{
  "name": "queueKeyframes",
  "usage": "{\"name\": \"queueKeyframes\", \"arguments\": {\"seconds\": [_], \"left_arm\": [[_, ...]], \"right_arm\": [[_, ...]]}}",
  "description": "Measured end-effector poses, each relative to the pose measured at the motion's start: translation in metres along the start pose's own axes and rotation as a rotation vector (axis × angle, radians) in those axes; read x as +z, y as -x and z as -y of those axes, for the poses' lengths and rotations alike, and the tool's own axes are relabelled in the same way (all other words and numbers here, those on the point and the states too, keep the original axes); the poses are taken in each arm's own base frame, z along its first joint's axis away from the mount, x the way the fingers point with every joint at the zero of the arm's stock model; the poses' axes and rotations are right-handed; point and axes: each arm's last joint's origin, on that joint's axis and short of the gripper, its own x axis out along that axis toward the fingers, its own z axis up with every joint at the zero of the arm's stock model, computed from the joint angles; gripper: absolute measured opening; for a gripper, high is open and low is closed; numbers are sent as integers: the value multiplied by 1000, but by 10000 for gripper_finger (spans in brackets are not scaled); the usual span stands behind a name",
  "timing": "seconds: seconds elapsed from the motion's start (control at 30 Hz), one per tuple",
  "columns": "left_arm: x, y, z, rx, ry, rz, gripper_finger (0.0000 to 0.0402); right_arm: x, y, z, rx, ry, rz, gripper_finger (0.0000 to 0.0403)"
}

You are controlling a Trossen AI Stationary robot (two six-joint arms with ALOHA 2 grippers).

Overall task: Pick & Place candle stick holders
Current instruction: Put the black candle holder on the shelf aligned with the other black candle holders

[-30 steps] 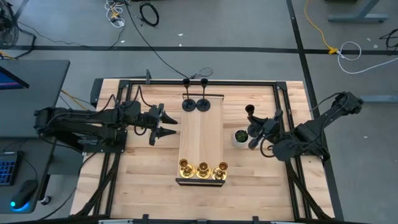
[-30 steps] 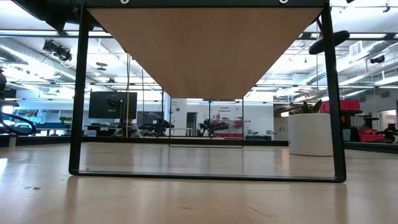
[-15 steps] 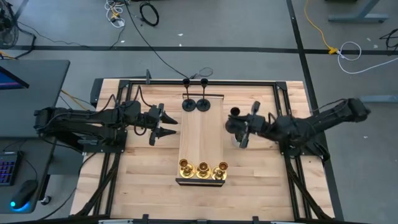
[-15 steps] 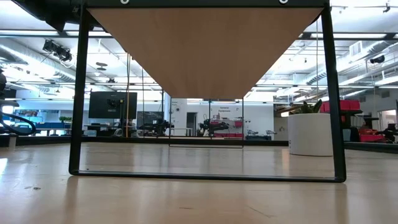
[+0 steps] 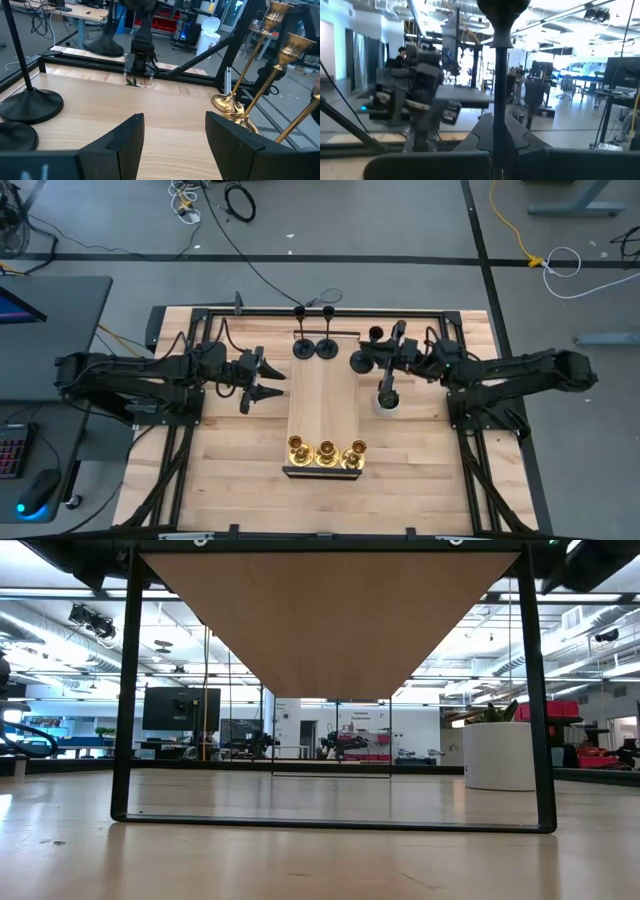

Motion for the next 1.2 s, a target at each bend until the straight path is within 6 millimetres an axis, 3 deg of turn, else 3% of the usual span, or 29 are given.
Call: {"name": "queueKeyframes", "arguments": {"seconds": [0.5,1.2], "left_arm": [[0,0,0,1,0,-2,211],[0,0,0,12,0,2,211]], "right_arm": [[-44,-23,49,-10,-53,-38,1],[-73,-33,65,-15,-76,-69,1]]}}
